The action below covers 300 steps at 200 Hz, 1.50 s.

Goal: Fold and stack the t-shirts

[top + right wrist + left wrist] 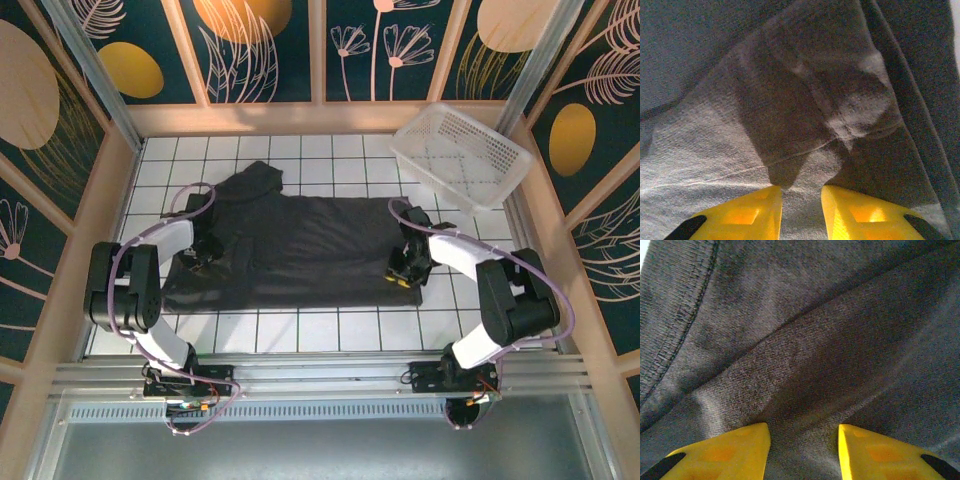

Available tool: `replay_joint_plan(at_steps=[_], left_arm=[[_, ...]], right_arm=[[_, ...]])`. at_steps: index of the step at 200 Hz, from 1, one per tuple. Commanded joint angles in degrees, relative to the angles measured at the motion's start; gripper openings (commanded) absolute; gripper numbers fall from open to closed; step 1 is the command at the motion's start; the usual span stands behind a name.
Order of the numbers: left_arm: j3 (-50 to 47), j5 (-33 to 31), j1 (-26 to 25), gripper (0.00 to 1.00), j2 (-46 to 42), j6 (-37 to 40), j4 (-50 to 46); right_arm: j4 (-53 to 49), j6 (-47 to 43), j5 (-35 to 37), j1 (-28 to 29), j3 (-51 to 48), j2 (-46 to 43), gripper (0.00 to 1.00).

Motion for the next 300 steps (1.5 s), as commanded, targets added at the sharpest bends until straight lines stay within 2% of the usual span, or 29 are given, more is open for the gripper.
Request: replay_joint_plan(at_steps=[1, 25, 56, 76, 99, 132, 174, 208, 228, 264, 288, 300], left_arm=[[-1.30, -4.85, 1.58, 0.41, -1.41, -0.06, -7.72], [7.20, -6.03, 1.55, 0.45, -2.24, -1.94, -9.06], [22.23, 2.29, 1.33, 0.46, 2.73, -0.71, -2.49], [33.21, 8.06, 0.90, 0.48, 11.64, 1.79, 1.68], [47.28, 10.97, -0.76, 0.50, 21.24, 4.93, 2.92], [62.83, 10.48, -3.45, 0.56, 33.61, 7.91, 0.17], [65.55, 9.27, -6.30, 0.59, 40.59, 7.58, 2.75], [68.84, 4.63, -6.63, 0.60, 44.72, 8.06, 0.12], [69.74, 4.51, -6.63, 0.60, 46.01, 8.32, 0.39], [73.90, 6.01, -6.58, 0.51, 50.34, 8.75, -2.03], [74.75, 5.97, -6.63, 0.33, 51.01, 9.07, -2.35], [75.60, 4.57, -6.63, 0.21, 50.96, 9.03, -2.76]], right_arm=[[-9.63, 2.44, 0.85, 0.52, -2.40, -1.40, 0.31], [-8.68, 3.27, 1.40, 0.55, 2.54, -3.77, 0.33], [0.25, 1.18, 2.91, -0.04, 9.71, -5.24, 0.39], [5.95, -0.75, 2.72, -1.18, 13.54, -1.15, 0.39], [9.27, -1.37, 3.93, -2.68, 18.87, 5.16, 0.39], [10.05, 0.16, 7.92, -3.57, 26.78, 14.23, 0.38], [14.99, 2.01, 9.53, -5.37, 33.53, 21.69, 0.39], [12.66, 2.50, 9.71, -5.88, 40.80, 27.31, 0.38], [11.86, 2.65, 10.15, -5.88, 42.13, 28.40, 0.38], [10.10, 4.53, 12.52, -6.10, 40.22, 28.37, 0.38], [9.02, 7.35, 15.84, -6.05, 37.13, 26.60, 0.39], [9.02, 8.74, 16.74, -6.04, 35.23, 25.87, 0.39]])
